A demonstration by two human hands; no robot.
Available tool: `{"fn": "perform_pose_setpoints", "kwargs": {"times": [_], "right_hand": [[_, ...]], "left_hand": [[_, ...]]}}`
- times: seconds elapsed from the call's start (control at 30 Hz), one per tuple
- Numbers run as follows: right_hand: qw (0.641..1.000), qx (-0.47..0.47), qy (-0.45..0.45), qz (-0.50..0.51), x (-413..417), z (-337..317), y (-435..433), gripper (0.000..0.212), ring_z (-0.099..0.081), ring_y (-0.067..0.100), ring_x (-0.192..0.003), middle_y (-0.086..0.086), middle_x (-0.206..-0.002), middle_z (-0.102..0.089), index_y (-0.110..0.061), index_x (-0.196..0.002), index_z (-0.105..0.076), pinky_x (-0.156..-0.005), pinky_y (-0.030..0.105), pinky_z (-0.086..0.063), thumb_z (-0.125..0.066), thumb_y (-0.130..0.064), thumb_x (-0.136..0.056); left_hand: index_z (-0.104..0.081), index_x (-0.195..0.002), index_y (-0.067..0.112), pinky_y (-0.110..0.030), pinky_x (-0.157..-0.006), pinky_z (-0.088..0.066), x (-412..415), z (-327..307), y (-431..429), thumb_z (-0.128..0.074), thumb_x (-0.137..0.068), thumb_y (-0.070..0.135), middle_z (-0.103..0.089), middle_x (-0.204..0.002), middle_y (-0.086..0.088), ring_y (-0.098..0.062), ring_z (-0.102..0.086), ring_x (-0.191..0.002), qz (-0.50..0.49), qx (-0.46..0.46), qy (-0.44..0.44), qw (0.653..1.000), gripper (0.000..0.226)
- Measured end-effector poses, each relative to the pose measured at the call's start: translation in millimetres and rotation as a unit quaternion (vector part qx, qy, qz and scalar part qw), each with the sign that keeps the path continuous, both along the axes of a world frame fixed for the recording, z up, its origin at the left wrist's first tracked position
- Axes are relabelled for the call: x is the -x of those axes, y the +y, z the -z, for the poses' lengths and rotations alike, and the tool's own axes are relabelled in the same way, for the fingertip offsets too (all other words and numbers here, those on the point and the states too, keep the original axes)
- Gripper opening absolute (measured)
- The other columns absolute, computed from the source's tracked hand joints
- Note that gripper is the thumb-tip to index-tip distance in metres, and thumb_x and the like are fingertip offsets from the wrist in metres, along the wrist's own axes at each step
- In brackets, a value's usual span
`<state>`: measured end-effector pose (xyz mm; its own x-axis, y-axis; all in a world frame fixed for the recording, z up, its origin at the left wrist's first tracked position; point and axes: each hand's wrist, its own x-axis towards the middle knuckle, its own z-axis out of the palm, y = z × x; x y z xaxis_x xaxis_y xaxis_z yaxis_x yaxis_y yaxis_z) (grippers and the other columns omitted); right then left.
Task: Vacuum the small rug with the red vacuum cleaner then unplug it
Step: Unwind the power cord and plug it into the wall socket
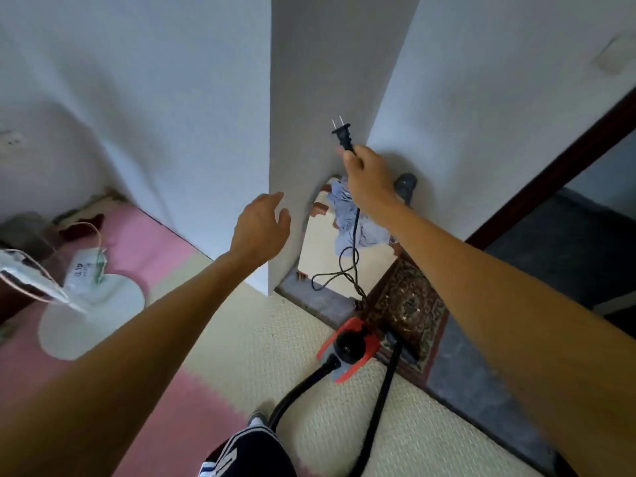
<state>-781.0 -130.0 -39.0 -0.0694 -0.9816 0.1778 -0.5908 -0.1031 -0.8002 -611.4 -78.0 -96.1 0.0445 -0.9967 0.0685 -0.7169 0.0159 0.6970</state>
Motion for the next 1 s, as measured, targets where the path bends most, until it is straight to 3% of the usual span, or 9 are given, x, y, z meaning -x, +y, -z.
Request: {"fn": "perform_pose_setpoints", "kwargs": {"times": [0.2, 0.33, 0.37, 0.47, 0.53, 0.67, 0.8, 1.0], "right_hand": [[0.991, 0.026, -0.110, -0.071, -51.4, -46.0, 42.5, 0.037, -0.042, 0.022, -0.061, -0.001, -0.060, -0.039, 0.005, -0.105, -0.057, -0.061, 0.035, -0.037, -0.042, -0.027, -0.097], [0.981, 0.030, -0.139, -0.129, -92.5, -63.3, 66.7, 0.021, -0.044, 0.017, -0.057, -0.002, -0.062, -0.045, -0.018, -0.092, -0.061, -0.060, 0.032, -0.039, -0.044, -0.027, -0.097], [0.979, 0.028, -0.140, -0.144, -103.2, -65.2, 72.7, 0.021, -0.045, 0.018, -0.058, 0.001, -0.065, -0.047, -0.016, -0.094, -0.062, -0.060, 0.034, -0.041, -0.044, -0.028, -0.098], [0.979, 0.018, -0.100, -0.179, -137.0, -65.5, 84.9, 0.030, -0.047, 0.019, -0.059, 0.016, -0.079, -0.058, -0.009, -0.107, -0.063, -0.069, 0.048, -0.051, -0.043, -0.030, -0.098], [0.979, 0.015, -0.080, -0.188, -161.8, -65.0, 87.3, 0.032, -0.048, 0.015, -0.054, 0.022, -0.096, -0.064, -0.005, -0.109, -0.062, -0.075, 0.049, -0.053, -0.043, -0.028, -0.099], [0.982, 0.015, -0.039, -0.184, -217.5, -57.6, 76.9, 0.032, -0.058, 0.011, -0.052, 0.000, -0.064, -0.051, -0.002, -0.101, -0.061, -0.064, 0.035, -0.049, -0.043, -0.028, -0.099], [0.984, 0.023, -0.019, -0.177, -288.0, -50.3, 56.4, 0.022, -0.066, 0.019, -0.065, -0.004, -0.065, -0.052, -0.019, -0.091, -0.059, -0.055, 0.016, -0.043, -0.041, -0.025, -0.101], [0.984, 0.044, 0.026, -0.168, -388.2, -49.2, 21.1, 0.025, -0.065, 0.023, -0.074, 0.011, -0.076, -0.064, -0.014, -0.112, -0.061, -0.063, 0.026, -0.047, -0.040, -0.022, -0.101]], "left_hand": [[-0.045, -0.138, 0.010, -0.042, -0.109, -0.036, -44.0, -35.6, 72.7, -0.045, -0.097, 0.025, -0.049, -0.141, -0.011, -0.027, -0.047, -0.128, -0.070, 0.016, -0.032, 0.997, 0.044], [-0.046, -0.137, 0.009, -0.040, -0.108, -0.036, -79.9, -60.2, 99.5, -0.045, -0.096, 0.025, -0.051, -0.138, -0.012, -0.028, -0.049, -0.125, -0.111, 0.040, -0.052, 0.992, 0.044], [-0.046, -0.137, 0.009, -0.040, -0.108, -0.036, -90.1, -65.8, 103.8, -0.045, -0.097, 0.026, -0.051, -0.138, -0.012, -0.027, -0.049, -0.125, -0.116, 0.047, -0.056, 0.991, 0.044], [-0.045, -0.138, 0.010, -0.039, -0.109, -0.035, -122.8, -77.0, 111.8, -0.043, -0.098, 0.027, -0.050, -0.140, -0.010, -0.027, -0.048, -0.127, -0.134, 0.055, -0.056, 0.988, 0.044], [-0.045, -0.138, 0.010, -0.038, -0.107, -0.036, -146.7, -79.6, 111.7, -0.042, -0.098, 0.028, -0.050, -0.139, -0.011, -0.027, -0.049, -0.126, -0.144, 0.059, -0.065, 0.986, 0.044], [-0.045, -0.138, 0.010, -0.040, -0.105, -0.039, -202.7, -78.4, 99.1, -0.041, -0.098, 0.028, -0.052, -0.137, -0.013, -0.029, -0.051, -0.123, -0.150, 0.059, -0.057, 0.985, 0.044], [-0.045, -0.137, 0.009, -0.039, -0.104, -0.038, -269.3, -76.4, 79.2, -0.041, -0.098, 0.029, -0.051, -0.138, -0.013, -0.029, -0.051, -0.123, -0.134, 0.072, -0.053, 0.987, 0.044], [-0.047, -0.135, 0.007, -0.041, -0.099, -0.043, -378.8, -89.3, 46.8, -0.040, -0.098, 0.027, -0.057, -0.128, -0.018, -0.034, -0.057, -0.112, -0.131, 0.062, -0.049, 0.988, 0.042]]}}
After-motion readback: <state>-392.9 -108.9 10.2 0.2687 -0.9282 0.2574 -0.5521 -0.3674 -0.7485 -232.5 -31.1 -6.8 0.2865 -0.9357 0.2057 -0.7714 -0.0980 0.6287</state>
